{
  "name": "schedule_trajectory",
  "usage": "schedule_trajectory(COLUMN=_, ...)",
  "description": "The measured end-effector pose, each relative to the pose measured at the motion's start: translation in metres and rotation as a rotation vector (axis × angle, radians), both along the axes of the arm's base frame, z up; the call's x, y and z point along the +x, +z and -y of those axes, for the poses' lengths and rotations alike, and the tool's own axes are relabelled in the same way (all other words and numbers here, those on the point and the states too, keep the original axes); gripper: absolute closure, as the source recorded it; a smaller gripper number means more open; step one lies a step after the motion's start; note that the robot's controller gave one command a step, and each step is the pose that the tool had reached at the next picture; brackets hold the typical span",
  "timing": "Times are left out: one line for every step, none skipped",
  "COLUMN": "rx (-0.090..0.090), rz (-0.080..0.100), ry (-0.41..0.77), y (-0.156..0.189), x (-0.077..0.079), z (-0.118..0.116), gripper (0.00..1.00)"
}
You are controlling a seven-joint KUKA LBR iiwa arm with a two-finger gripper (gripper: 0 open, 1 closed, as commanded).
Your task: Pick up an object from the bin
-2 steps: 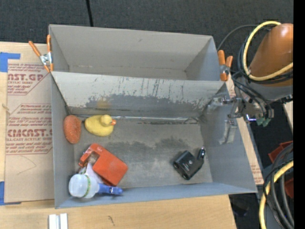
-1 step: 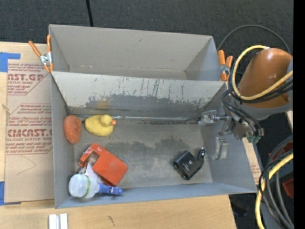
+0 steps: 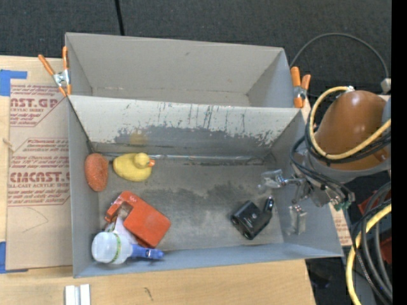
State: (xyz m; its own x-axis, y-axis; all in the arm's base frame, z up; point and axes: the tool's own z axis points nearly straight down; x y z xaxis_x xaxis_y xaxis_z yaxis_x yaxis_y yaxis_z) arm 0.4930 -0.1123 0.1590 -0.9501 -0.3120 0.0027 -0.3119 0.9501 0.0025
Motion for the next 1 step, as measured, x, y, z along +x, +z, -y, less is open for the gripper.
schedule_trajectory(rx=0.001, rz=-0.003, ry=-0.103, y=-0.034, x=-0.0028, z=-0.0116, gripper=0.0)
